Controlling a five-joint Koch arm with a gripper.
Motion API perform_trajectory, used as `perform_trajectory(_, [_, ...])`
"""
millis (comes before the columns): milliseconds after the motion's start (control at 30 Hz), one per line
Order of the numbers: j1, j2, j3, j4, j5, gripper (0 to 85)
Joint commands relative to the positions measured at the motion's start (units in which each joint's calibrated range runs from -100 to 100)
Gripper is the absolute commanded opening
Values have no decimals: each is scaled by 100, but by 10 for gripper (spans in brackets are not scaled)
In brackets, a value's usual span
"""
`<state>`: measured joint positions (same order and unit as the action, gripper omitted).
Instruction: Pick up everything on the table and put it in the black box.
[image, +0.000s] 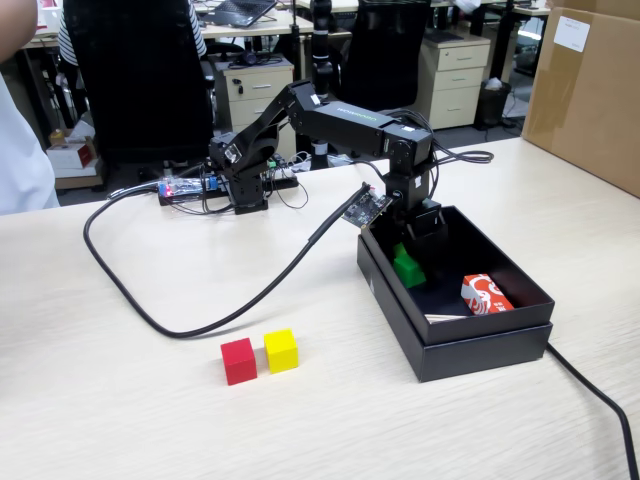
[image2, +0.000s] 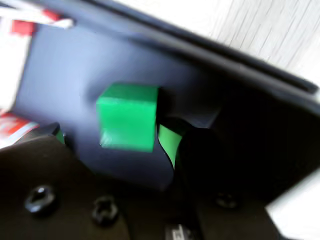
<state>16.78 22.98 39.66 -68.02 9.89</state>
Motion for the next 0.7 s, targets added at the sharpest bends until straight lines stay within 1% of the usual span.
perform_trajectory(0, [10,-1374,50,102,-5,398])
perform_trajectory(33, [-39,-2326,-177,102,-15,398])
perform_trajectory(67, [-59,-2682,-258,102,-44,398])
perform_trajectory(200, [-230,-3830,-594,102,-205,398])
perform_trajectory(333, [-527,-4621,-748,102,-371,398])
perform_trajectory(367, [-620,-4782,-793,102,-425,398])
perform_trajectory(400, [-835,-5057,-965,94,-557,422])
perform_trajectory(500, [-1167,-5344,-1346,102,-767,460])
perform_trajectory(667, [-1822,-5700,-2325,275,-1099,483])
